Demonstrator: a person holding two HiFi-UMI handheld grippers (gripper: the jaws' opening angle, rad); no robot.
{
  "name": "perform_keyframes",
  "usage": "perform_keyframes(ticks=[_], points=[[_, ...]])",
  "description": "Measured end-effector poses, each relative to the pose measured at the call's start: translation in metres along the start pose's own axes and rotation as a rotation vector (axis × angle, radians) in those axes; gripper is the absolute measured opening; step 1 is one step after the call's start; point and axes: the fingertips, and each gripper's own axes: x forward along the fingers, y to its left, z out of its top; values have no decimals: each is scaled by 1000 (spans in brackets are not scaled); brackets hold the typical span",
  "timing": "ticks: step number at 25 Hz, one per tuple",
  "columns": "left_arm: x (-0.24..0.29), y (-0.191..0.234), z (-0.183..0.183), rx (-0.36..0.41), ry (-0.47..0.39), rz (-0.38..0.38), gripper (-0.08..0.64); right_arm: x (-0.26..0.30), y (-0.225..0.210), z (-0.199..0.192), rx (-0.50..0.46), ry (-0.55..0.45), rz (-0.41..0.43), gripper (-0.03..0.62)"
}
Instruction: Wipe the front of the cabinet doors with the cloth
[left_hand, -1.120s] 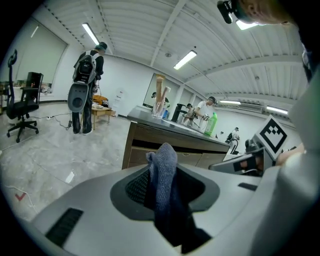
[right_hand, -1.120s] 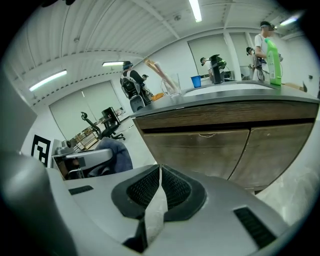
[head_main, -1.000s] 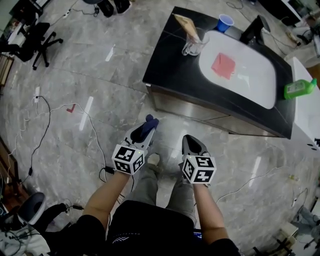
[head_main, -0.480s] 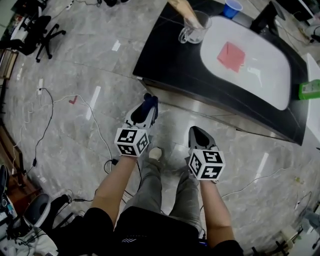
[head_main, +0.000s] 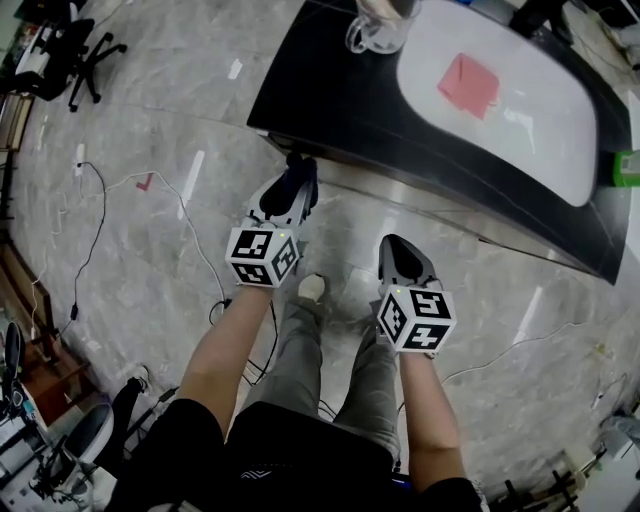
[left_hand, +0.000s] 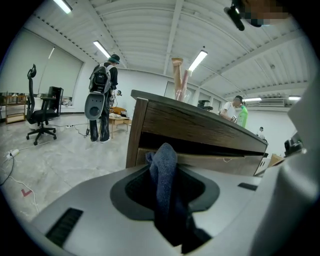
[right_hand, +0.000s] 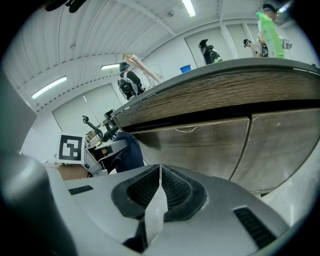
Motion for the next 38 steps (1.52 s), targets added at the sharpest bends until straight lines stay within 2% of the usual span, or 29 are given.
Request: perform_keyframes(ticks=[4, 10, 15, 21, 29, 34, 38], points=[[9, -20, -1, 9, 6, -21, 123, -12, -16, 2, 14, -12, -10, 38], [24, -73, -11, 4, 15, -66, 123, -37, -64, 2, 47, -22, -52, 38], [36, -130, -23, -1, 20, -118, 123, -62, -103, -6, 79, -25, -87, 38], [56, -206, -41, 28, 42, -201, 123, -89, -145, -16, 112, -32, -110, 38], [79, -286, -59, 26, 64, -273, 123, -125, -201, -31, 163, -35, -151, 38], [80, -316, -69, 19, 58, -307, 123, -136, -220, -40, 185, -32, -159, 38], [72, -316, -76, 23, 57, -316, 123, -133, -220, -46, 197, -29, -157, 38]])
